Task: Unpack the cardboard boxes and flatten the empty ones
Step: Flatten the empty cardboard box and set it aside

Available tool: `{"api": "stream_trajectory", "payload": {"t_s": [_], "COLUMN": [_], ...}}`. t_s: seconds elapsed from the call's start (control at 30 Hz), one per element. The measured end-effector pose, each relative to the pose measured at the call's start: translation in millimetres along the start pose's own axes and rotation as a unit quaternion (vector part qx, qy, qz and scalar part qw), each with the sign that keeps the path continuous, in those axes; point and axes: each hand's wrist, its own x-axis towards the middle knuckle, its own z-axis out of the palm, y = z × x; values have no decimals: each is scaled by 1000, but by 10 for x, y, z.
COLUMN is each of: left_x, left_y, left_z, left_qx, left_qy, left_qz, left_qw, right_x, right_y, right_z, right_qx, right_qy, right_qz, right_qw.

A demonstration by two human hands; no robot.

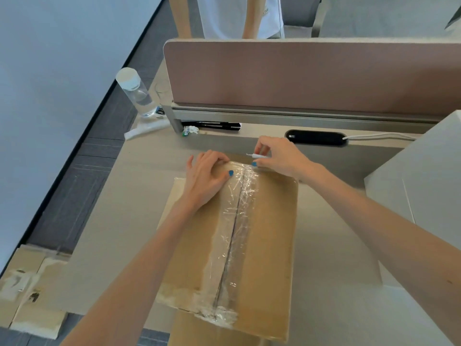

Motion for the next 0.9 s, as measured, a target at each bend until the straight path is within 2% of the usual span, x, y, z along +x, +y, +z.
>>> {"api": "stream_trajectory", "payload": {"t_s": [0.1, 0.23, 0.63, 0.9], "left_x": [34, 36, 39, 47], "left_y": [11, 40, 62, 37], "left_z": [-27, -34, -40, -23], "left_qx": [-46, -82, -110, -97], "left_qy": [-7, -22, -27, -26], "left_qz": [-20, -40, -87, -77], "left_qw": [999, 996, 990, 992], "right_x": [48, 109, 279, 323], "right_y": [10, 10, 23, -72], "right_z": [-113, -171, -109, -132], "right_qx": [-58, -119, -90, -108], "right_qy": [-12, -74, -125, -157], "right_qz": [-15, -34, -60, -90], "right_qw": [998, 990, 986, 977]}}
